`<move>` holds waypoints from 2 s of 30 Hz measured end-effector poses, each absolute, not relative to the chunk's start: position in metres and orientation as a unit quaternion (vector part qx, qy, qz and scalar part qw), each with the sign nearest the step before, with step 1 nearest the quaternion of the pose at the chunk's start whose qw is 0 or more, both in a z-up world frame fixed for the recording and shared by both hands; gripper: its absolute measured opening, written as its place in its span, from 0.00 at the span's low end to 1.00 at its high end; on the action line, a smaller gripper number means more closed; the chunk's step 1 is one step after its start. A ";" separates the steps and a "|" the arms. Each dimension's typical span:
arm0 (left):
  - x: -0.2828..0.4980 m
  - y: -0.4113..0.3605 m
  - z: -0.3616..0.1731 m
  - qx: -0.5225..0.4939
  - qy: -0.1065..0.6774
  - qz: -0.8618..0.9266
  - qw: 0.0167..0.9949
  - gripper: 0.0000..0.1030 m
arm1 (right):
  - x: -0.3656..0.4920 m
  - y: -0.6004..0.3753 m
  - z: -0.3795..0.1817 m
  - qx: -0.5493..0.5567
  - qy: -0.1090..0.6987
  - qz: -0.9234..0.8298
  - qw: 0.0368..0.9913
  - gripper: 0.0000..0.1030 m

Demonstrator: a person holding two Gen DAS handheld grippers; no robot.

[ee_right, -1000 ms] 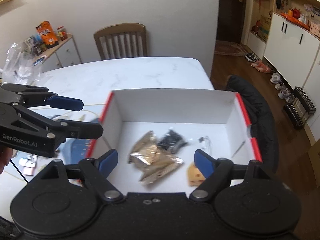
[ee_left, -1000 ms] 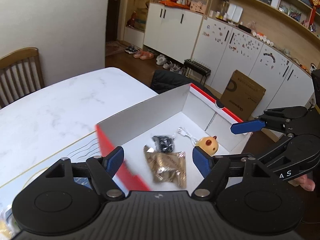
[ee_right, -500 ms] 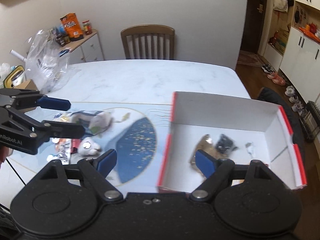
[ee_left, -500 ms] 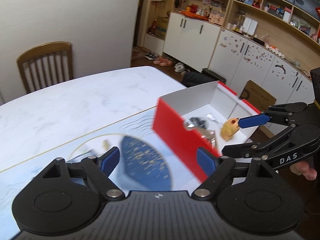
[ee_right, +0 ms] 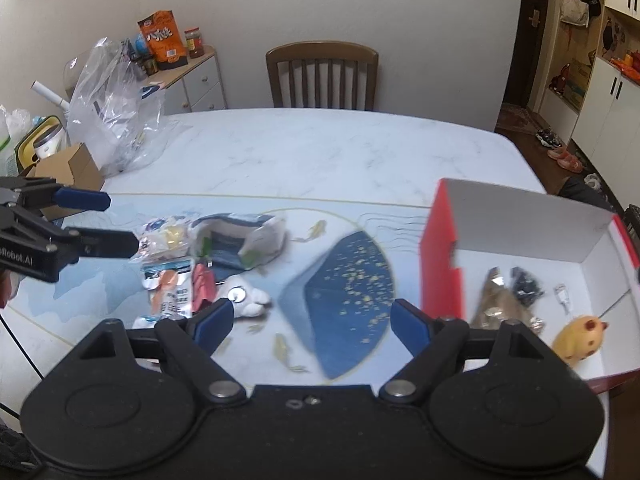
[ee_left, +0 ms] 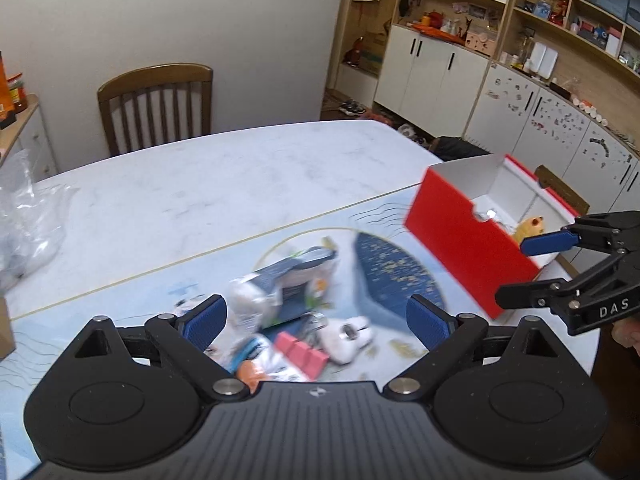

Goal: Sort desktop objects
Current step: 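Withdraw both open tools from the box back toward the item pile, then grasp the blueberry cake packet with the left tool while the right tool grasps the white plush toy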

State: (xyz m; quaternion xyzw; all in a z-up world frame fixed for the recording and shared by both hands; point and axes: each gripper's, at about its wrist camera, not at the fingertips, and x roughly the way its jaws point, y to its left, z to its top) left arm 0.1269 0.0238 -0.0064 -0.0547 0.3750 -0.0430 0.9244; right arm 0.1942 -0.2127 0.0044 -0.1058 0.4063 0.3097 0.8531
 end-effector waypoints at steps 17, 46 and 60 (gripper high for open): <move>0.128 0.079 -0.063 0.005 0.390 -0.046 0.920 0.94 | 0.189 -0.146 -0.048 -0.121 0.417 0.301 0.849 0.82; 0.175 0.094 -0.106 0.027 0.410 -0.078 0.908 0.94 | 0.226 -0.108 -0.099 -0.108 0.465 0.286 0.831 0.72; 0.179 0.102 -0.115 -0.001 0.418 -0.067 0.906 0.92 | 0.231 -0.101 -0.110 -0.084 0.481 0.286 0.824 0.61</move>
